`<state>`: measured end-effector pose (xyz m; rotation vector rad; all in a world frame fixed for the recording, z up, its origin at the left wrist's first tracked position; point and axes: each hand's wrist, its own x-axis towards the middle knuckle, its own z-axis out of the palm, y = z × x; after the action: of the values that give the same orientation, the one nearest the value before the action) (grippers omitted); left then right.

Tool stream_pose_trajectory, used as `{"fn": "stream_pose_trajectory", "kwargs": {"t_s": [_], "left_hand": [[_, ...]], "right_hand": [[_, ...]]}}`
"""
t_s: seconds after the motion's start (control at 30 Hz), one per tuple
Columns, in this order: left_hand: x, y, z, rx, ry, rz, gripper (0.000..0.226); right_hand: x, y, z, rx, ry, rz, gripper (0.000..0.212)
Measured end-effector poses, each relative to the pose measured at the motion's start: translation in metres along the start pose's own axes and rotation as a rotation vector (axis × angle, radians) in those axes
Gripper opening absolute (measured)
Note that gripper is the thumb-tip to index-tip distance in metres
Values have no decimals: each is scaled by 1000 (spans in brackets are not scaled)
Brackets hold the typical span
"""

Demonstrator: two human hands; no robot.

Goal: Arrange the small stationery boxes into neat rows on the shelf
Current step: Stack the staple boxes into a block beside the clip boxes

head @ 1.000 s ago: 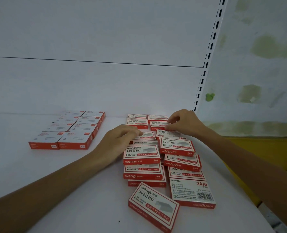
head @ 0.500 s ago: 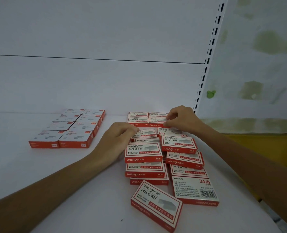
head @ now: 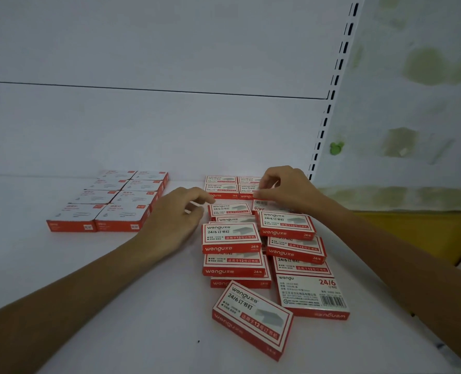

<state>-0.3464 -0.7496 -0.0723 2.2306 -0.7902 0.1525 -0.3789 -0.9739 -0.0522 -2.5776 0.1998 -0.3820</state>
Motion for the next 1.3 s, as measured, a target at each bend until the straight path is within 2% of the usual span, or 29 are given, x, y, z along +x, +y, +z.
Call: {"fn": "stream_pose_trajectory", "kwargs": {"t_s": [0.07,0.17,0.27,0.4,0.5,0.67,0.9,1.1,1.3], "left_hand": [[-1,-4,-1,78,-6,28,24],[-1,-7,-1,90,-54,31,24],[-2,-6,1,55,-106,21,28],[-3,-4,0,-16,-84,-11,32],[-4,-3,0,-35,-91,-55,42],[-2,-1,-2,-193,-4,-108,45],[-3,-2,1,-232,68,-94,45],[-2,3,-4,-302,270,-76,45],[-4,9,-8,-457,383,-54,42]], "right_hand": [[-5,-8,0,11,-115,-68,10],[-9,-13,-1,7,-236,-68,12],[-9,-15,-4,12,-238,-54,10],[-12,-20,-7,24,-271,-37,10],[-13,-23,-5,35,-294,-21,17],[-11,-32,-4,32,-317,-13,24],[-7,-42,-2,-29,-260,-57,36],[-15,-53,-2,134,-43,-119,42],[-24,-61,0,111,143,-247,40]]}}
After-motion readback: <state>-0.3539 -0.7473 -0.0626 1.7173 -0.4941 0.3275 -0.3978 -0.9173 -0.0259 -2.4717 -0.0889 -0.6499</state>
